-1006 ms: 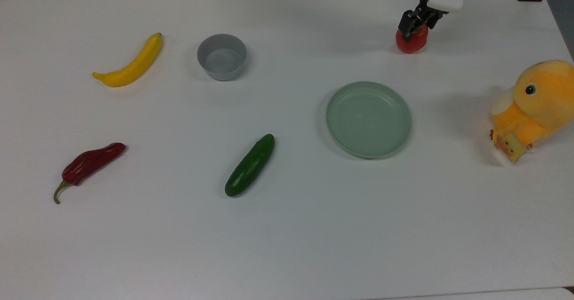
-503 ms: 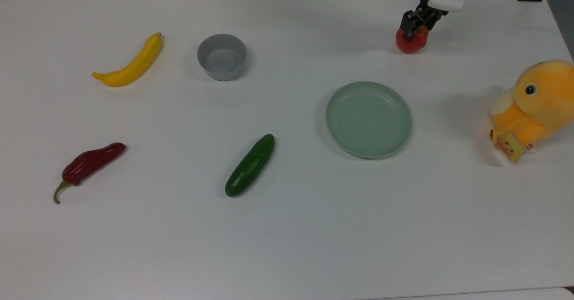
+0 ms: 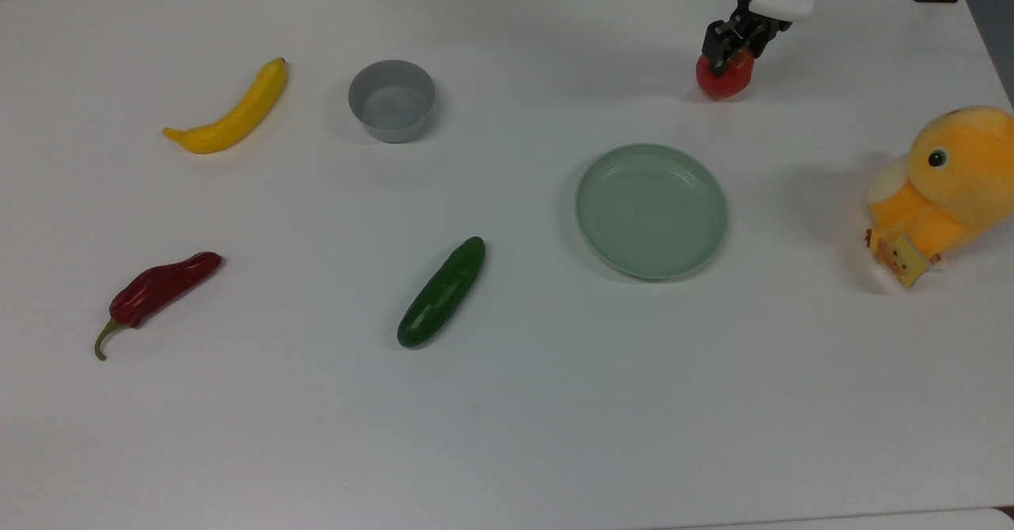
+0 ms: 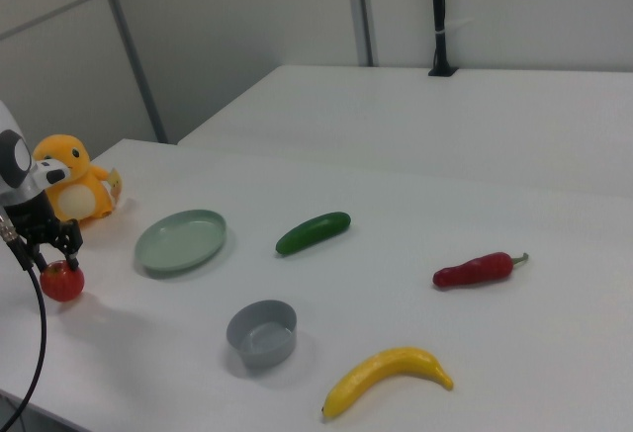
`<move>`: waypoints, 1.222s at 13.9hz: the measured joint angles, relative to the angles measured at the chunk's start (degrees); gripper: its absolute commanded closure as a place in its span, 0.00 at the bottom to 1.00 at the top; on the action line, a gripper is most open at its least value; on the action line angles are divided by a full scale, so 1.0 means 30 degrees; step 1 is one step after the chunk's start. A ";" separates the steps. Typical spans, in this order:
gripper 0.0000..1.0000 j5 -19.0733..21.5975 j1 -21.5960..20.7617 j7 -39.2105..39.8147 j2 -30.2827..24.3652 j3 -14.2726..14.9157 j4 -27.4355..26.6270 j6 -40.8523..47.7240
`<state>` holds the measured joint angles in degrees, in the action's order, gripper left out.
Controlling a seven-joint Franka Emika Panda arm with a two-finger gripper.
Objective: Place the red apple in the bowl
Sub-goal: 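Close the gripper around the red apple, then lift the red apple and carry it over the grey bowl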
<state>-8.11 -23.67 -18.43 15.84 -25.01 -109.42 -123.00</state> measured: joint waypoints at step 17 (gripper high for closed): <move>0.47 0.0000 0.3760 0.5186 -0.5507 0.6035 -0.0101 0.5918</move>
<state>-8.11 -12.39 -2.87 -0.68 -6.90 -109.73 -105.25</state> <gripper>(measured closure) 0.366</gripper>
